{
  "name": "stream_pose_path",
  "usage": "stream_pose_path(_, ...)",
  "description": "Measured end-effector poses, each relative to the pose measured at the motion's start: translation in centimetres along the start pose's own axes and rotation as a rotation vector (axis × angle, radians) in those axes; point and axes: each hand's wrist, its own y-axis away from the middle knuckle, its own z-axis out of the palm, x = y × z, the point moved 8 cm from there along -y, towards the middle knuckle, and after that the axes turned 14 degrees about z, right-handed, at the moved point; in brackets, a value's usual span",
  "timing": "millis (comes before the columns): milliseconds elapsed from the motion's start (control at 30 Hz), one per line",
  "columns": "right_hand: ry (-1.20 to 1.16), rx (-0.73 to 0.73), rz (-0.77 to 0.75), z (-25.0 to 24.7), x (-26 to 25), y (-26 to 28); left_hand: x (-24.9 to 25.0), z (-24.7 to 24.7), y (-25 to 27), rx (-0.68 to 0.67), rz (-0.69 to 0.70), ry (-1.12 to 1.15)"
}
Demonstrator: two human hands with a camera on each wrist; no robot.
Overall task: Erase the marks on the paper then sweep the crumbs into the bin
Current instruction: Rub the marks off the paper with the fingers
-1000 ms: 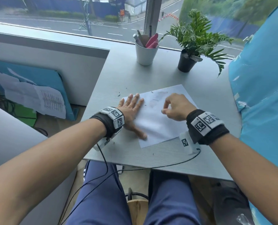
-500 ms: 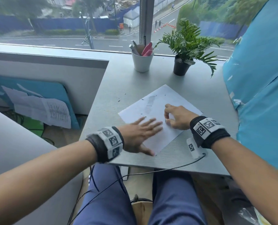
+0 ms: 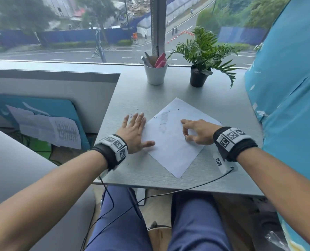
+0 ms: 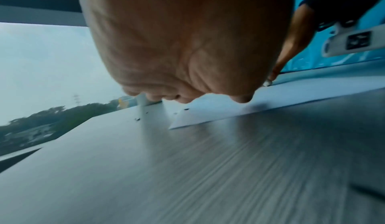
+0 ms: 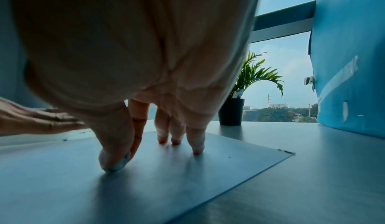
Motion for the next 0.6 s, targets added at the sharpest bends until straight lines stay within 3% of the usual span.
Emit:
stream_pose_path(67,0.001,0.004,-0.027,0.1,0.1,-0.1,3.4,-0.7,-0.4,0.067,0.224,-0.016)
stream_pose_path(133,0.013,0.006,-0.058,0.1,0.0,-0.1,7.5,-0.4,-0.9,0.032,0.453,-0.026)
stream_pose_path(200,0.033,-0.002,-0.084,-0.1,0.0,0.0,10.0,0.5,-1.9,-0.032,0.558,0.023)
stream_pose_path(267,0.051,-0.012,-0.097,-0.2,-0.1,0.2,9.4,0.7,-3.2,-0.031,0.532,0.118)
stream_pose_path(467,0.078,-0.037,-0.046,-0.7,0.2,0.2,0.8,0.2,-3.3,-0.004,0.186,0.226)
stream_pose_path(600,0.062,0.130,0.074,-1.6,-1.4,0.2,0.2,1.1,-2.2,0.024,0.063,0.200)
